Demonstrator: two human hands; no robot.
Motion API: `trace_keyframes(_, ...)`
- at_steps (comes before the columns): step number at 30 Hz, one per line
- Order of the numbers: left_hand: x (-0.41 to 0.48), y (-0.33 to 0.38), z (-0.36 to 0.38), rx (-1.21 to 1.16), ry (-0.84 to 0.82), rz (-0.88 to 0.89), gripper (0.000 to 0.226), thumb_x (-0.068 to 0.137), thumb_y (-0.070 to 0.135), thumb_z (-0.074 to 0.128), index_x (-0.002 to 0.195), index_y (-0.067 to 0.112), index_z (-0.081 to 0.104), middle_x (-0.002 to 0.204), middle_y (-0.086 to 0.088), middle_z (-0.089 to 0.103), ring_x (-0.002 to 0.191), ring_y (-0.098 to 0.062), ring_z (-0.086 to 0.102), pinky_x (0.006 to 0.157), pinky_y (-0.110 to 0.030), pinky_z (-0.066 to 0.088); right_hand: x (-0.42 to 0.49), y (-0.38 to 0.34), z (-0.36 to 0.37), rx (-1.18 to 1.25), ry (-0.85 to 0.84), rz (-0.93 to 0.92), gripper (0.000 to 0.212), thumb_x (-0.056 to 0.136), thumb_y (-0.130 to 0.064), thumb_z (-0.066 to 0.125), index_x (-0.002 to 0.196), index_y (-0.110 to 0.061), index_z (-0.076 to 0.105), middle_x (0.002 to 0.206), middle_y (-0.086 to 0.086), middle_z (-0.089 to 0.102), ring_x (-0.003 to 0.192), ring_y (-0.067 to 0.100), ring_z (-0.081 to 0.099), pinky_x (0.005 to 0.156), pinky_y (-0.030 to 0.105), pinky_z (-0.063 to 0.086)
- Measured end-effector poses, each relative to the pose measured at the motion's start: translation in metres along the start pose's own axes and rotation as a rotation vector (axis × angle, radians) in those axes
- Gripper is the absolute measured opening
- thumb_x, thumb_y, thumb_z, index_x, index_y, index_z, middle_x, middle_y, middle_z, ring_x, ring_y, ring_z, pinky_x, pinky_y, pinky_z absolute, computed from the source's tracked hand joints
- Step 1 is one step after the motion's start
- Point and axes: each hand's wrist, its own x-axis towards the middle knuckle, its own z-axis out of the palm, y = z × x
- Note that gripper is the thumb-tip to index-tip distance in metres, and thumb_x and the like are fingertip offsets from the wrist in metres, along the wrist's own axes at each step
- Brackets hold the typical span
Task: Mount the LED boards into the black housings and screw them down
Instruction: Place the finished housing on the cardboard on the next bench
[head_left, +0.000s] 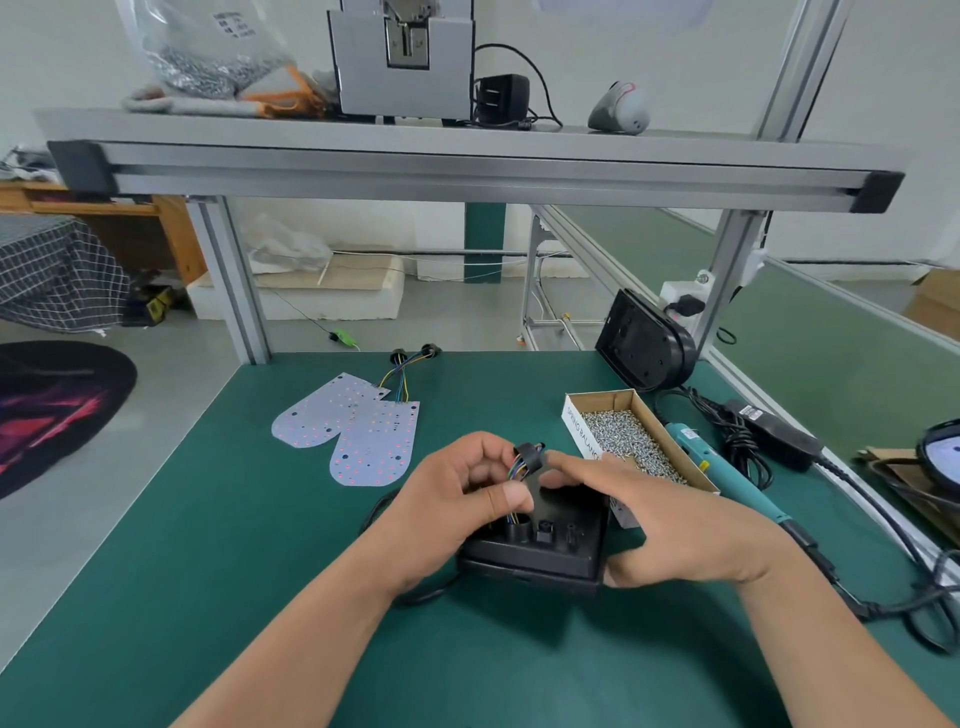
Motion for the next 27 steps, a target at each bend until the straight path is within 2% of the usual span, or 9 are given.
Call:
trace_keyframes(5, -0.001, -0.001, 0.004, 0.132, -0.016, -0.012, 0.020, 0.090, 0.013, 0.076, 0.105, 0.019, 0.065, 0.086, -0.005, 0.078, 0.082, -0.013, 0.068, 0.085, -0.023, 0.050, 0.000, 0.002, -0.005, -0.026, -0.083, 0.003, 0.100, 0.078, -0.029, 0.072, 0.159, -0.054, 0.019, 0.151, -0.040, 0.044, 0.151, -0.012, 0.017, 0.123, 0.018, 0.002)
trace_keyframes(7, -0.002, -0.001, 0.007, 0.219, -0.042, -0.022, 0.022, 0.090, 0.011, 0.078, 0.104, 0.023, 0.065, 0.084, 0.000, 0.077, 0.080, -0.011, 0.065, 0.085, -0.027, 0.048, 0.001, 0.004, -0.002, 0.184, -0.012, 0.024, 0.085, 0.086, -0.023, 0.069, 0.156, -0.050, 0.030, 0.143, -0.035, 0.056, 0.149, -0.009, 0.030, 0.123, 0.019, 0.015)
trace_keyframes(10, -0.003, 0.000, 0.009, 0.294, -0.058, -0.038, 0.023, 0.091, 0.013, 0.079, 0.106, 0.022, 0.065, 0.081, 0.002, 0.073, 0.078, -0.010, 0.061, 0.084, -0.026, 0.046, 0.009, -0.003, 0.008, 0.466, 0.274, 0.001, 0.048, 0.099, -0.026, 0.057, 0.142, -0.047, 0.060, 0.130, -0.018, 0.071, 0.132, 0.002, 0.058, 0.107, 0.014, 0.041)
trace_keyframes(13, -0.006, 0.003, 0.007, 0.310, -0.112, -0.073, 0.021, 0.093, 0.020, 0.078, 0.110, 0.025, 0.066, 0.088, -0.003, 0.076, 0.082, -0.010, 0.064, 0.082, -0.028, 0.048, 0.020, -0.009, 0.020, 0.516, 0.366, -0.022, 0.033, 0.101, -0.039, 0.054, 0.128, -0.042, 0.073, 0.116, -0.007, 0.077, 0.104, 0.005, 0.068, 0.090, 0.022, 0.052)
trace_keyframes(15, -0.008, 0.006, 0.007, 0.267, -0.131, -0.071, 0.017, 0.096, 0.030, 0.073, 0.111, 0.023, 0.068, 0.092, -0.003, 0.079, 0.088, -0.012, 0.068, 0.086, -0.033, 0.051, 0.027, -0.011, 0.028, 0.588, 0.407, -0.014, 0.029, 0.097, -0.040, 0.060, 0.121, -0.036, 0.077, 0.098, 0.004, 0.077, 0.081, 0.015, 0.064, 0.074, 0.028, 0.050)
trace_keyframes(17, -0.008, 0.008, 0.009, 0.171, -0.099, -0.045, 0.036, 0.103, 0.045, 0.060, 0.105, 0.012, 0.073, 0.092, -0.008, 0.079, 0.094, -0.016, 0.071, 0.092, -0.033, 0.051, 0.035, -0.014, 0.036, 0.692, 0.490, -0.026, 0.024, 0.092, -0.035, 0.068, 0.113, -0.031, 0.080, 0.087, 0.009, 0.074, 0.073, 0.016, 0.058, 0.066, 0.027, 0.046)
trace_keyframes(20, -0.005, 0.007, 0.013, 0.149, 0.008, -0.049, 0.065, 0.105, 0.065, 0.042, 0.091, 0.014, 0.078, 0.080, -0.008, 0.078, 0.091, -0.018, 0.072, 0.095, -0.032, 0.050, 0.042, -0.020, 0.046, 0.807, 0.570, -0.068, 0.025, 0.088, -0.023, 0.074, 0.111, -0.028, 0.080, 0.100, 0.003, 0.079, 0.079, 0.006, 0.064, 0.067, 0.019, 0.049)
trace_keyframes(23, -0.003, 0.001, 0.017, 0.180, 0.043, -0.082, 0.042, 0.103, 0.064, 0.048, 0.095, 0.032, 0.075, 0.076, -0.008, 0.078, 0.080, -0.015, 0.070, 0.089, -0.040, 0.050, 0.044, -0.025, 0.049, 0.848, 0.611, -0.131, 0.022, 0.092, -0.017, 0.073, 0.113, -0.020, 0.079, 0.110, 0.005, 0.079, 0.092, 0.004, 0.069, 0.078, 0.014, 0.050)
trace_keyframes(27, -0.003, -0.001, 0.026, 0.126, 0.049, -0.117, 0.027, 0.099, 0.050, 0.059, 0.101, 0.028, 0.074, 0.080, -0.008, 0.078, 0.078, -0.017, 0.068, 0.082, -0.040, 0.051, 0.047, -0.027, 0.051, 0.933, 0.695, -0.145, 0.012, 0.092, -0.018, 0.077, 0.103, -0.017, 0.080, 0.105, 0.010, 0.079, 0.093, 0.014, 0.072, 0.080, 0.019, 0.053)
